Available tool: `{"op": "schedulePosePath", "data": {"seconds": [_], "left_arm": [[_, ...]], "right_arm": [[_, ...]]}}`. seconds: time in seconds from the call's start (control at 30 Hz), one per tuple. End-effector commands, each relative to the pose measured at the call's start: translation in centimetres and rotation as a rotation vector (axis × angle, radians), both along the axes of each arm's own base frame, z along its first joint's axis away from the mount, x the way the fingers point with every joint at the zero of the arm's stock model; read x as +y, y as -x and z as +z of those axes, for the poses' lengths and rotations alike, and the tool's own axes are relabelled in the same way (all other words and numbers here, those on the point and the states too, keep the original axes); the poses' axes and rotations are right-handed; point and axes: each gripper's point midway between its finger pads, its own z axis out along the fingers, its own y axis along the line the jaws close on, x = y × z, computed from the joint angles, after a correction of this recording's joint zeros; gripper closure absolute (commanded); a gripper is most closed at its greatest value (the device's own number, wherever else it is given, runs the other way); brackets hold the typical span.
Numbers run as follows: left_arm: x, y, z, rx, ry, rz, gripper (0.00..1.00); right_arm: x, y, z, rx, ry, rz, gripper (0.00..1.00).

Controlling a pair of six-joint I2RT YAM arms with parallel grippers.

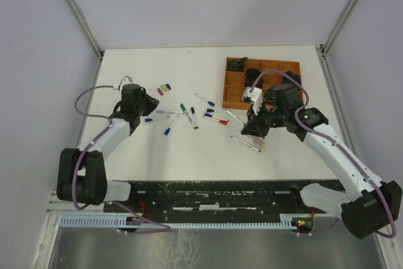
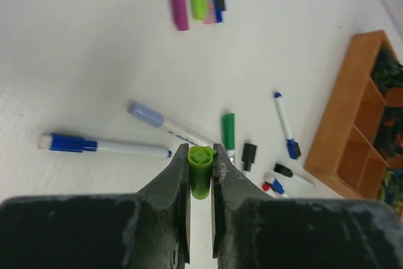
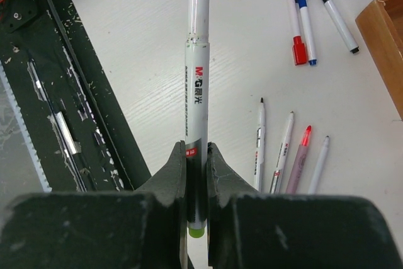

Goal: Open the pen caps
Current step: Place the pen cap at the center of the board.

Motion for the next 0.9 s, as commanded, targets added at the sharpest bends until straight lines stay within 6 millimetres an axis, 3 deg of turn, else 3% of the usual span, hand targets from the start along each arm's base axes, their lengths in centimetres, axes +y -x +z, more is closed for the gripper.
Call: {"op": "schedulePosePath", "data": {"seconds": [0.0,0.4,0.63,0.87], "left_arm": [[3.2,-1.8,-0.6,0.098,-0.119,0.1,0.97],[5.3,-5.5,-4.5,0.254,-0.156,0.171,0.97],[5.2,-8.7,-6.6,0.327,-0.157,0.164,0.97],[5.2,-10.4,-8.6,0.38,-0.155,0.152,0.96]], "right_arm": [[0.0,-1.0,0.9,-0.048,0.012,0.002,0.98],[0.0,-0.9,1.0,-0.044,0.015,0.003,0.97],[0.0,-0.9,1.0,-0.043,0.014,0.003,0.97],[0.1,-0.7,1.0,-0.037,0.006,0.012,0.97]]}}
